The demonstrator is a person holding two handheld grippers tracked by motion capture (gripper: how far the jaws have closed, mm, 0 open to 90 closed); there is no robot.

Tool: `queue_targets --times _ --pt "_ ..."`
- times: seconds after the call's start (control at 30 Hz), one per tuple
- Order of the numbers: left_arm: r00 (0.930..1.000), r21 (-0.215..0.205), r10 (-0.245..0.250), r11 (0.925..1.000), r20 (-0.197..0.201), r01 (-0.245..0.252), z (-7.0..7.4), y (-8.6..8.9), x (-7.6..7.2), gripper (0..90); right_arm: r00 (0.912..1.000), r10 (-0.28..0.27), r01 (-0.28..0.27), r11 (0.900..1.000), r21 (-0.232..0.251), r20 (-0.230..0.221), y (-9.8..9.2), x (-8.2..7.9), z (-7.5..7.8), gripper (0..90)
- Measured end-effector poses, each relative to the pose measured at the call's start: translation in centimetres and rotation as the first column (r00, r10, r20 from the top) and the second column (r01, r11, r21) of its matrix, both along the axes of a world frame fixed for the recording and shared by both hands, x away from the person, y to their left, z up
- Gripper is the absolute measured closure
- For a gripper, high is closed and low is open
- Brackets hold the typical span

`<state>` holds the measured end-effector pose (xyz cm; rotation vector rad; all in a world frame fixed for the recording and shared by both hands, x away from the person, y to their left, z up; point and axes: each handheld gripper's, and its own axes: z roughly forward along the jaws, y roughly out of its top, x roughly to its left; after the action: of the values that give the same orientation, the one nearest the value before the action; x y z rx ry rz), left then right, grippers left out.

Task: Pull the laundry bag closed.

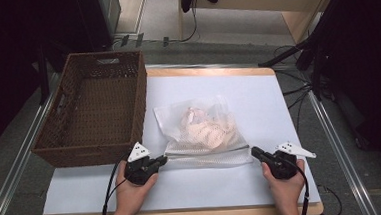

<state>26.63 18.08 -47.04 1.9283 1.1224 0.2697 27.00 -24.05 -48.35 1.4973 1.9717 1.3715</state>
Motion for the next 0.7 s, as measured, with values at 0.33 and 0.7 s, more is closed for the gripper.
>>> queue_targets --times 0.33,0.7 --pt "0.9999 -0.011 -0.003 0.9999 0.013 0.003 0.0 0.0 0.0 90.0 0.9999 -0.01 0.01 0.999 -0.042 0.005 0.1 0.2 -0.1 87.0" --pt "0.9923 -0.068 -0.094 0.9926 0.08 0.1 0.6 1.4 -0.8 50.1 0.993 0.069 -0.066 0.997 -0.031 0.096 -0.4 -0.4 0.2 31.7"
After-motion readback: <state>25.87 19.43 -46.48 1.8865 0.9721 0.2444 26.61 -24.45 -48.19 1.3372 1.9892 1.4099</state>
